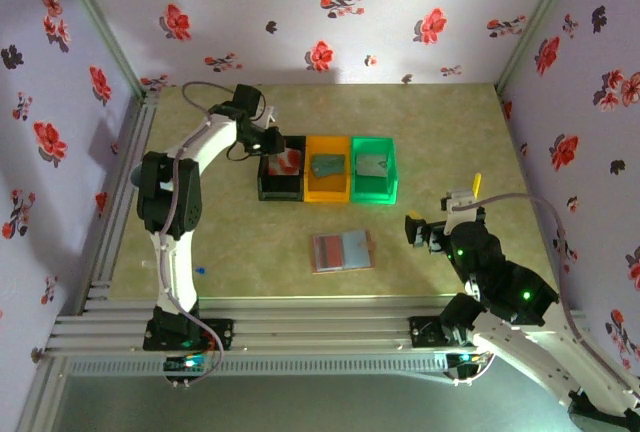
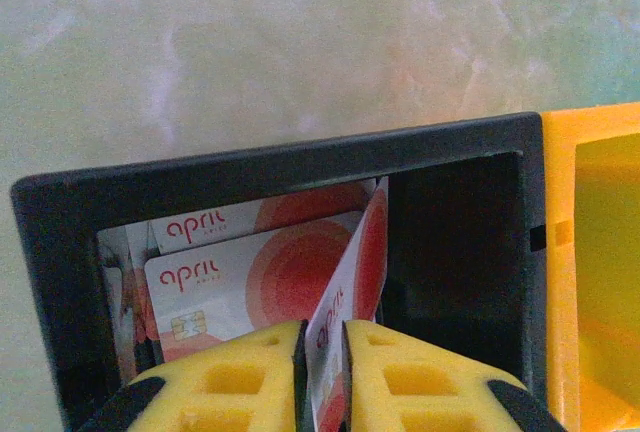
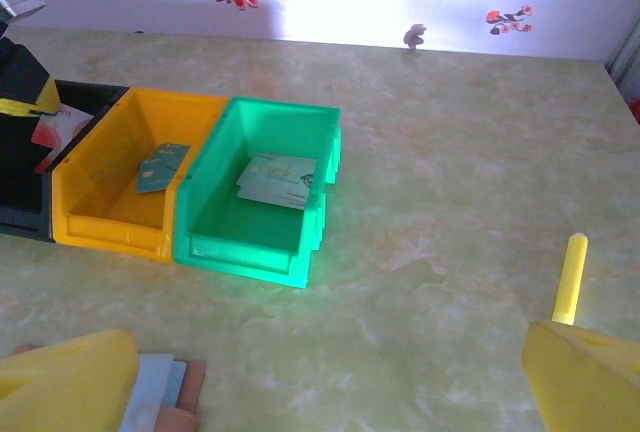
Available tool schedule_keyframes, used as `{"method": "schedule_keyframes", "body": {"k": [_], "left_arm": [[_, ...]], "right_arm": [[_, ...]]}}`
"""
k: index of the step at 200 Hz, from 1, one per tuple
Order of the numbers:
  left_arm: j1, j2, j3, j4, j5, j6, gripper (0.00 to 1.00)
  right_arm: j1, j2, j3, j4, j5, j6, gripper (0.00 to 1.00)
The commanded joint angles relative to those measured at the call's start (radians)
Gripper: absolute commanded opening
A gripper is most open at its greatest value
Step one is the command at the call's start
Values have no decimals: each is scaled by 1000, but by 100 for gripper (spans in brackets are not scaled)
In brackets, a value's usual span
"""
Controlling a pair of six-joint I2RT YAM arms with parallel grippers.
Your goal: Take the credit cards out of the card holder
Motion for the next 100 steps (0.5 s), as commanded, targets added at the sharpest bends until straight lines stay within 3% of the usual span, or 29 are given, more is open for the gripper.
{"method": "schedule_keyframes", "body": {"k": [1,100], "left_arm": [[7,20,36,-37,-10,22,19],[9,16,107,-92,-31,31,24]], "right_arm": [[-6,-2,-7,25,-1,-20,99],[-7,-2,-6,24,0,-20,99]]}}
